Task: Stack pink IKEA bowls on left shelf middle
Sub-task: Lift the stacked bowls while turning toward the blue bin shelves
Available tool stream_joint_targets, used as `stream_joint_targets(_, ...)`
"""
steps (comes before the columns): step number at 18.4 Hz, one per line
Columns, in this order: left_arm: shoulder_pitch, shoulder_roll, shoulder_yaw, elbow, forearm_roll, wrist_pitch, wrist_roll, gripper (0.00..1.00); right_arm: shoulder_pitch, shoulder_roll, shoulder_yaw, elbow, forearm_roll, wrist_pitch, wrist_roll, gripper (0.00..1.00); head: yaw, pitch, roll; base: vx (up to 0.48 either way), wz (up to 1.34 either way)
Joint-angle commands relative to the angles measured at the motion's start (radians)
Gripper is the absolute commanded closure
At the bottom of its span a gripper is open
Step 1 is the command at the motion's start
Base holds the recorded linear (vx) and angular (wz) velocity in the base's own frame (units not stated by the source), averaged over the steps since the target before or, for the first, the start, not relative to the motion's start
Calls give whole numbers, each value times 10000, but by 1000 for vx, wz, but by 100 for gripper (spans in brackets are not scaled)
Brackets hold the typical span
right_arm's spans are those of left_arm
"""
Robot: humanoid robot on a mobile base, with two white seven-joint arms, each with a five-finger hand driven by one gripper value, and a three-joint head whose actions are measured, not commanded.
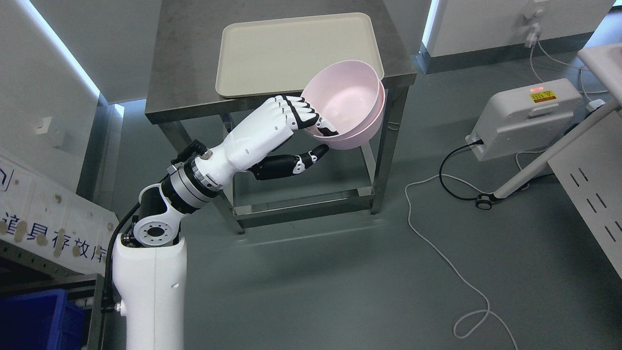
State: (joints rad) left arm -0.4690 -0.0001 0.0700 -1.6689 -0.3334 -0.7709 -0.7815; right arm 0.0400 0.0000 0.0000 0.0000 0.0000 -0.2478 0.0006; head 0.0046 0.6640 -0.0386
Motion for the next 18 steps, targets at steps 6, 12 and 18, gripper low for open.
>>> stream_joint_targets(6,119,175,635,-476,113,-22,7,97,-1,-175,-46,-175,-15,8,-6,0,0,0,0,-394,201)
stream_joint_targets(12,119,175,650,-538,113,-23,7,97,-1,-175,-46,-175,-15,8,-6,0,0,0,0,-354,246)
stream_joint_targets(18,88,175,911,-538,113,-7,7,97,-1,-175,-46,-175,-15,8,-6,0,0,0,0,-329,688)
